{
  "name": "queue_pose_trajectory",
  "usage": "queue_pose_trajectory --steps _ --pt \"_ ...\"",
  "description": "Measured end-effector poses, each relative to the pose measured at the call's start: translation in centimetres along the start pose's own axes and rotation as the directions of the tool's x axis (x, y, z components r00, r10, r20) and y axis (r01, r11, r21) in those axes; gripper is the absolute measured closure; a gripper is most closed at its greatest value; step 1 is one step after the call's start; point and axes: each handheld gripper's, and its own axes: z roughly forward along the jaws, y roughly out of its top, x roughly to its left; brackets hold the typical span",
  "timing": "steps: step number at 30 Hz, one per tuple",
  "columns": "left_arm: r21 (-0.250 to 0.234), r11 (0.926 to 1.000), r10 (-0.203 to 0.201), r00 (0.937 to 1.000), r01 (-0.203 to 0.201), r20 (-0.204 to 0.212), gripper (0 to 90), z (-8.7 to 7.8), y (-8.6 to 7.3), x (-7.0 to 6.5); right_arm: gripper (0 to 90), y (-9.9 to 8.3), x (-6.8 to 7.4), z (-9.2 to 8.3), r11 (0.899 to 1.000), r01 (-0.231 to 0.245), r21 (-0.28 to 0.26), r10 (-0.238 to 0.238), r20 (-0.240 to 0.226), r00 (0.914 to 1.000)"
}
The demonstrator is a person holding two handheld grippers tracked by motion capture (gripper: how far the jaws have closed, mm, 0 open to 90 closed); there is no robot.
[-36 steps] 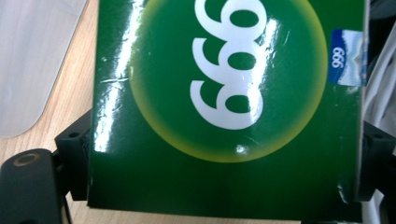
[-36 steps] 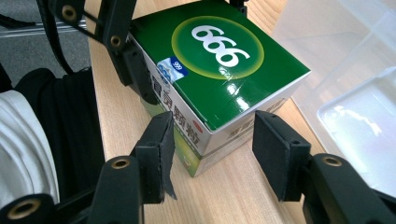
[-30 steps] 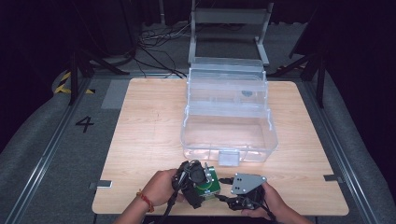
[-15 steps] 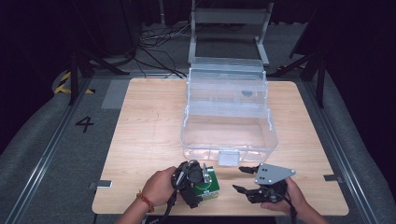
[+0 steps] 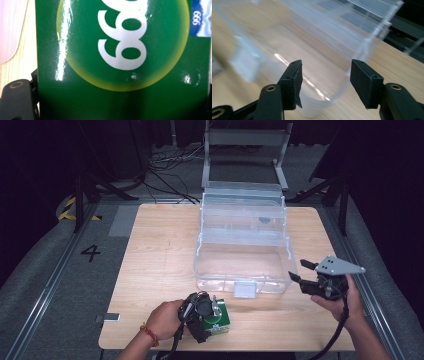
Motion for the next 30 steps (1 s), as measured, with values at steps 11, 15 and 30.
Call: queue_pose_trajectory --steps 11,15,30 --pt "-0.045 0.9989 -0.010 0.9999 0.011 0.007 14.0 0.3 -0.6 0.0 42.2 -1.6 -4.6 3.1 0.987 -0.141 0.075 0.143 -0.012 0.9897" --pt "-0.047 0.9989 -0.010 0.9999 0.010 0.005 13.9 0.3 -0.6 0.0 41.8 -1.7 -4.6 4.2 0.986 -0.122 0.114 0.121 0.015 0.9926" --pt "-0.051 0.9986 -0.015 0.9999 0.015 0.008 14.2 0.4 -0.6 0.0 54.3 -2.6 -4.1 7.2 0.981 -0.132 0.142 0.138 -0.037 0.9897"
